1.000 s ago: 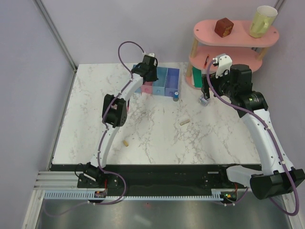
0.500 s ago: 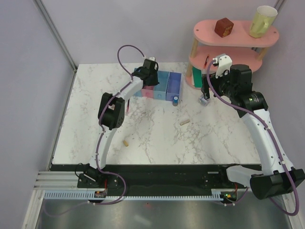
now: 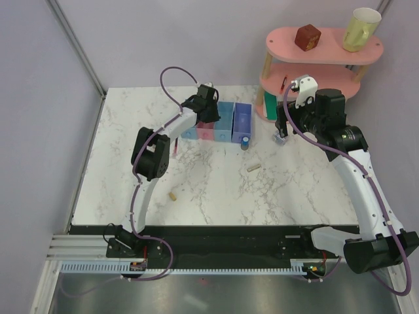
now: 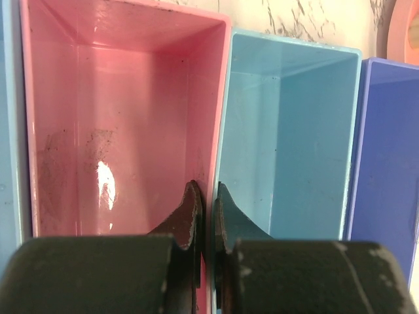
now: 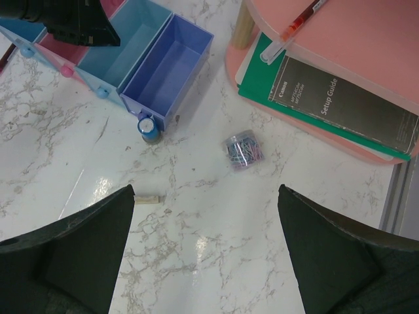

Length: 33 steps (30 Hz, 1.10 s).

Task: Sort the stationery into containers
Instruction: Move the storage box to the center of the board.

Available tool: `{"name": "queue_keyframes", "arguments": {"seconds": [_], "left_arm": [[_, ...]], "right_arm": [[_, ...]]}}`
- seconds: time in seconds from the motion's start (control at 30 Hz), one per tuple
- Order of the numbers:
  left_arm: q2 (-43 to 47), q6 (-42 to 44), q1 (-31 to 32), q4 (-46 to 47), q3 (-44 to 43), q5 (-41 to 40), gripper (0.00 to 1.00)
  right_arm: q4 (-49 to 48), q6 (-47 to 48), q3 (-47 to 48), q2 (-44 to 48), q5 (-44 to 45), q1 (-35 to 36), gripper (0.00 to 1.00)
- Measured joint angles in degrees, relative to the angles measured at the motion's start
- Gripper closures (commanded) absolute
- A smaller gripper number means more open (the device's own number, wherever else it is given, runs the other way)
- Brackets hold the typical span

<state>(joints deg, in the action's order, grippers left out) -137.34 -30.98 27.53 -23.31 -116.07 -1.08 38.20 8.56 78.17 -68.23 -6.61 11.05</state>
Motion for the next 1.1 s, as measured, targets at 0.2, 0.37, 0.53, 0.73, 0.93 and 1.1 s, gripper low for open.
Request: {"name": "queue_keyframes", "arguments": {"seconds": [0.2,0.37,0.53,0.73,0.93,1.1], "left_arm": [[2.14,-1.14,1.14,0.66,3.5,-0.33,0.98],[3.67,-2.05,1.95,1.16,6.14,-0.33,0.98],[4.83,-2.82,2.6,1.66,8.04,-0.52,0.98],[4.83,-3.61,2.89,0.7,7.34,-1.42,0.98],[2.29,-5.09,2.86,-3.54,1.79,-1.64,0.98],[-0.04,-6.64,2.43,-5.92,-2.62,-1.75,0.98]], "right_arm": [[0.02,0.0,0.0,0.02,-0.04,0.11,0.02],[0.02,-0.02,0.0,0.04,-0.07,0.22,0.02],[0.09,-0.04,0.0,0.2,-0.11,0.37,0.02],[0.15,-0.04,0.0,0.26,-0.22,0.37,0.02],[0.17,-0.11,0.0,0.24,-0.46,0.48,0.02],[0.2,-0.31,0.0,0.24,-0.57,0.74,0.02]]}}
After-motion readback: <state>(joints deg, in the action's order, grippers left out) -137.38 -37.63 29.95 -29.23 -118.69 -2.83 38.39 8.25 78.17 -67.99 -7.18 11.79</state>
